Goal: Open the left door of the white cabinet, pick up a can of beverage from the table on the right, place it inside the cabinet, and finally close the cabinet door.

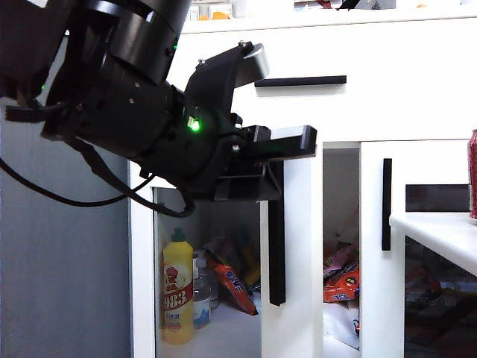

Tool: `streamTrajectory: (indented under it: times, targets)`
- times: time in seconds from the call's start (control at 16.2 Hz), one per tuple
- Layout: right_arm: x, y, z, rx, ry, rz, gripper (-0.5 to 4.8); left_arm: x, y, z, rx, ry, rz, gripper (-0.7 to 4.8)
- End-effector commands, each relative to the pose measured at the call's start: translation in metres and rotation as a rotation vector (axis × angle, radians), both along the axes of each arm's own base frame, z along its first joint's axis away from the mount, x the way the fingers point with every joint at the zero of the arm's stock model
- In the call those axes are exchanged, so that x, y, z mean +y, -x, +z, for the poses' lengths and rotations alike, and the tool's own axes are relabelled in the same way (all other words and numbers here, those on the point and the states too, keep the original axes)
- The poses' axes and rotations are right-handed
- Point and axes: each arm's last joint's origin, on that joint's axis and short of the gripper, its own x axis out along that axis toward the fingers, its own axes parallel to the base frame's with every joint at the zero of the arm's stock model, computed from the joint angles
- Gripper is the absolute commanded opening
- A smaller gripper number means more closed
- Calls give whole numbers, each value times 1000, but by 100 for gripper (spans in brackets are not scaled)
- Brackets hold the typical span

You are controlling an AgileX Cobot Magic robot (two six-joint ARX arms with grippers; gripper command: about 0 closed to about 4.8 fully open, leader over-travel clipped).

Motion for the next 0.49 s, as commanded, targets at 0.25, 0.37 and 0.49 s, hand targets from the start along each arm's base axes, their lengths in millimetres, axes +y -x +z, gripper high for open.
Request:
streamTrajectory:
  times: [0.25, 0.37, 0.49]
  targets:
    - [-3, -26, -24, -114, 13, -85, 423, 6, -8, 24, -121, 128, 165, -6]
    - [-3, -37, -30, -135, 11, -71, 423, 8, -7, 24, -121, 128, 165, -6]
    - [-3, -46, -38, -129, 6, -68, 423, 17, 0, 22, -118, 123, 165, -6]
